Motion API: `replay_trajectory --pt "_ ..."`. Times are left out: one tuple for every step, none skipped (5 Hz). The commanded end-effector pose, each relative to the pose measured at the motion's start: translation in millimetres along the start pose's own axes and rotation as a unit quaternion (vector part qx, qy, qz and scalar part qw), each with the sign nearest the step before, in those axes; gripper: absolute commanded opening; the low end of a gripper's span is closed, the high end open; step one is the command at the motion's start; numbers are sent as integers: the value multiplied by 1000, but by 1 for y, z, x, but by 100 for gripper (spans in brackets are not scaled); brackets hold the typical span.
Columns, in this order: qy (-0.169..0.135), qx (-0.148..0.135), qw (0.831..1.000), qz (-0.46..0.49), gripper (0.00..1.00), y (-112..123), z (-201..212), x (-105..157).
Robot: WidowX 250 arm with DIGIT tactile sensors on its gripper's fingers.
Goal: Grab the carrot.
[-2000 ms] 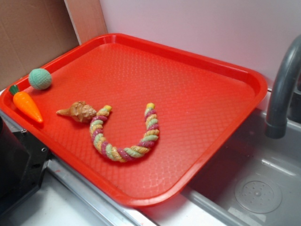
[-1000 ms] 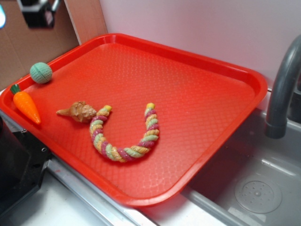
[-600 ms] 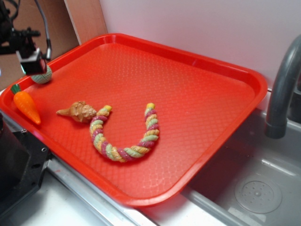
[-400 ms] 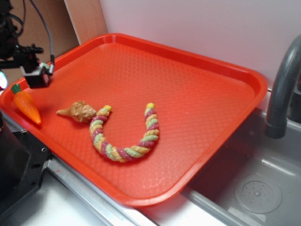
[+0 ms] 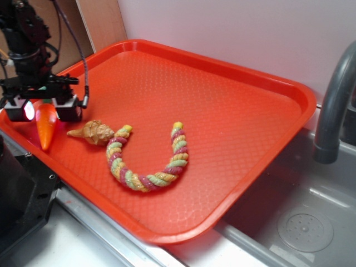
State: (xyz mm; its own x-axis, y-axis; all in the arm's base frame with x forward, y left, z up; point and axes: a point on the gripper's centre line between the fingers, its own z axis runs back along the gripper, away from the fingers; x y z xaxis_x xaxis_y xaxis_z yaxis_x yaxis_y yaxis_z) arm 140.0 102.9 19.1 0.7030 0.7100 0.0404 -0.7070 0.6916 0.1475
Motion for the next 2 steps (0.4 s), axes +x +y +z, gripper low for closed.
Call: replay_trajectory --pt "3 -34 999 -29 0 -10 6 -21" --pt "-25 -64 986 -150 0 -12 44 -20"
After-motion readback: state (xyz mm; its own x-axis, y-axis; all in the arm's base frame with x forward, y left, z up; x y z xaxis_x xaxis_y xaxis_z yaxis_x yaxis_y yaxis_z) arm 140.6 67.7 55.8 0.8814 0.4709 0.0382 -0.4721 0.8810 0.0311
